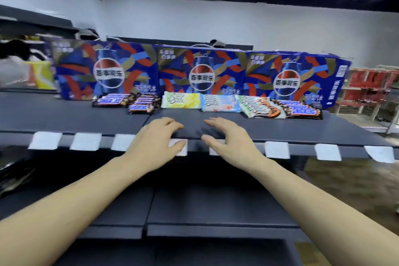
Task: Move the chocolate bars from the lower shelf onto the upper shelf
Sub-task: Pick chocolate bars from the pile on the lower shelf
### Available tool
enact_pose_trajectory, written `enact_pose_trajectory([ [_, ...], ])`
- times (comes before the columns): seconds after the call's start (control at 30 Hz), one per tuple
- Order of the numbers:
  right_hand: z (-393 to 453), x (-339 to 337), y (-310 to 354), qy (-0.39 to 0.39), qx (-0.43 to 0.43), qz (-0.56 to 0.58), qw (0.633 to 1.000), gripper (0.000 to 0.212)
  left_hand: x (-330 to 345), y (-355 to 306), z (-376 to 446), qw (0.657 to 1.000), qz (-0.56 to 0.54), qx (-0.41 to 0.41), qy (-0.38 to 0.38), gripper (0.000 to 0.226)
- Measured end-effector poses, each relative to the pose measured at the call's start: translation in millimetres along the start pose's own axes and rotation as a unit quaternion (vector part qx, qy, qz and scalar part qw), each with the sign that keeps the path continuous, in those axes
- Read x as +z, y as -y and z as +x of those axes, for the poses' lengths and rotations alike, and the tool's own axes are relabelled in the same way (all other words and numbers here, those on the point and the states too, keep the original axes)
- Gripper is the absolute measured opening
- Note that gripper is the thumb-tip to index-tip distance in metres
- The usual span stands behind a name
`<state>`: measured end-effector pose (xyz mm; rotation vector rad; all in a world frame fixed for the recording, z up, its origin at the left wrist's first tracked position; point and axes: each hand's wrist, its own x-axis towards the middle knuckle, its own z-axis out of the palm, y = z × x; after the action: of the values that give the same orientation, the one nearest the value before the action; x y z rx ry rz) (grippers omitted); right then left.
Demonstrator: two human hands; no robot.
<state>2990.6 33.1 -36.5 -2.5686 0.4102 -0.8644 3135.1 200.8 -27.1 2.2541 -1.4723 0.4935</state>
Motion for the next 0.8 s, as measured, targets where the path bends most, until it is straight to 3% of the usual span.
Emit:
enact_pose_trajectory([
  [0.1, -14.8, 46.3, 53.6, -0.002, -0.036, 0.048, 0.998, 0.044, -20.5, 44.4, -53.5, 0.999, 0.006, -0.038, -0.002, 0.048],
  [0.4, -53.3, 189.0, 160.3, 0.140, -0.089, 0.066, 0.984, 0.049, -43.6, 146.5, -210.0, 0.986, 0.029, -0.164, 0.018, 0.054],
  [0.8, -37.8, 313.5, 229.2, 0.261, -0.125, 0.093, 0.953, 0.052, -45.3, 232.3, -301.1, 0.953, 0.049, -0.295, 0.050, 0.053],
])
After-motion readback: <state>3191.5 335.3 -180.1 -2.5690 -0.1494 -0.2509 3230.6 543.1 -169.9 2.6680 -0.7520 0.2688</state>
